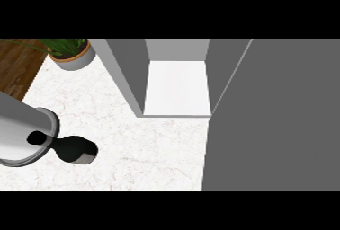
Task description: Pick up the wine, place it into the cabinet and close the cabinet
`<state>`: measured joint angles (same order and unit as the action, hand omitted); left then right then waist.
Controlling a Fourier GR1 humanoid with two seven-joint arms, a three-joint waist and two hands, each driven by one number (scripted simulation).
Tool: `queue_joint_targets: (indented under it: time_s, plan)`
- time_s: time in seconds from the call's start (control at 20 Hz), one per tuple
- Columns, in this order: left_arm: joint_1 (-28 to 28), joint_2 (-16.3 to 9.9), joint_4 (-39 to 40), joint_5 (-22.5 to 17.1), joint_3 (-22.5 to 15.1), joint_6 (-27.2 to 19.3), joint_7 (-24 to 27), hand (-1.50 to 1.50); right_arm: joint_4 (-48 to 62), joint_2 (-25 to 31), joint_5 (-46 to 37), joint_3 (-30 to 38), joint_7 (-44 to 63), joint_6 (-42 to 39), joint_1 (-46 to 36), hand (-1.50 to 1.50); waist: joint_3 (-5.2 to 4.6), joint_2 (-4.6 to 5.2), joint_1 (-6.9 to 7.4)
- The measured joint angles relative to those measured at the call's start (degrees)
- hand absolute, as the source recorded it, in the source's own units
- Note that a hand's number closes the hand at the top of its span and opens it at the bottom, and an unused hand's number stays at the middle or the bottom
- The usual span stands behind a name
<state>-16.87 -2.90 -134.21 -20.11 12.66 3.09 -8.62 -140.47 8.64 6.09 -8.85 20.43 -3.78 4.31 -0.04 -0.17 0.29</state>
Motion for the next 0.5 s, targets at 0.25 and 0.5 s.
queue_joint_targets:
  time_s: [0.25,0.5]
  plan:
    - [-0.71,0.73,-1.86,0.14,-1.68,-2.53,-4.66,-1.50,-0.55,-0.29,-0.40,-0.63,6.19,1.98,-5.04,-1.50,0.02,0.03,-0.01]
    - [0.68,-0.62,-1.96,0.37,-0.41,-4.22,-8.16,-1.50,-1.16,0.67,-0.29,1.56,13.76,3.92,-11.87,-1.50,0.02,0.01,-0.02]
